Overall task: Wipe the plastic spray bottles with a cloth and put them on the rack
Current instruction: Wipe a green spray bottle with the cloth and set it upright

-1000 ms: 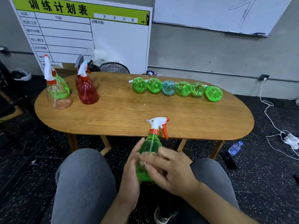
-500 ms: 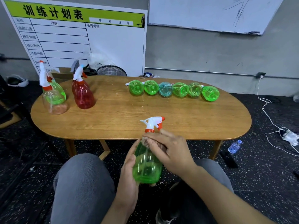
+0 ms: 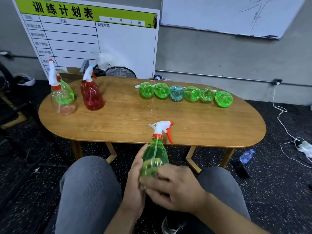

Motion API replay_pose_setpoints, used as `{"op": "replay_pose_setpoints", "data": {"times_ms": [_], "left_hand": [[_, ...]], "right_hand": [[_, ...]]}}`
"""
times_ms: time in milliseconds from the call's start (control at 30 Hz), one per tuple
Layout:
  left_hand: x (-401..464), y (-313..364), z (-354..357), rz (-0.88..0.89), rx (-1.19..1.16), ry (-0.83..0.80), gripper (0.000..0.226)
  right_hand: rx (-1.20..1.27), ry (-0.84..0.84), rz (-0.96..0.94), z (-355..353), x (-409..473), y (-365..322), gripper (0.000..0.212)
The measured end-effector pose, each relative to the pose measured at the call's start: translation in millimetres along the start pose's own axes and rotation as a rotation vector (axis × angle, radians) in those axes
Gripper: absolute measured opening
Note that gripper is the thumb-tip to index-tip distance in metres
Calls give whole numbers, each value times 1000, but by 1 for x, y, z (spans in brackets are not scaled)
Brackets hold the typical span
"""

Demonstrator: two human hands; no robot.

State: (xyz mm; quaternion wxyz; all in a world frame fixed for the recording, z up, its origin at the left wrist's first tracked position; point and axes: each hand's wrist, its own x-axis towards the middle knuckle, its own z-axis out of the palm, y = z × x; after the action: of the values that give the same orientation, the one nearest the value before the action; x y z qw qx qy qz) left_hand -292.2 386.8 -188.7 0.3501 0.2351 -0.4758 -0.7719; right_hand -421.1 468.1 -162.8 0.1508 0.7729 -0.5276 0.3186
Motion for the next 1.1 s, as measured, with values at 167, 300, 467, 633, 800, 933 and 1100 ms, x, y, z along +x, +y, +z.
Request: {"op": "replay_pose_setpoints", "data": {"times_ms": [167, 300, 467, 633, 800, 933, 1100], "left_hand": [[-1, 4, 3, -21, -50, -2, 51], [-2, 7, 7, -23, 27, 4, 53], [-4, 7, 7, -15, 82, -70, 85], [-1, 2, 5, -9, 35, -77, 86], [-2, 3, 6, -47, -22, -51, 76], [0, 4, 8, -32, -27, -48, 66], [1, 2, 8, -17, -1, -64, 61]], "right_hand": [[-68, 13, -65, -7, 5, 6, 22], [-3, 103, 214, -7, 21, 25, 29], [62, 121, 453, -7, 36, 46, 35], [231, 205, 560, -16, 32, 46, 33], [276, 312, 669, -25, 35, 51, 28], [173, 261, 615, -23, 33, 51, 30], [11, 181, 522, -14, 35, 41, 28]]}}
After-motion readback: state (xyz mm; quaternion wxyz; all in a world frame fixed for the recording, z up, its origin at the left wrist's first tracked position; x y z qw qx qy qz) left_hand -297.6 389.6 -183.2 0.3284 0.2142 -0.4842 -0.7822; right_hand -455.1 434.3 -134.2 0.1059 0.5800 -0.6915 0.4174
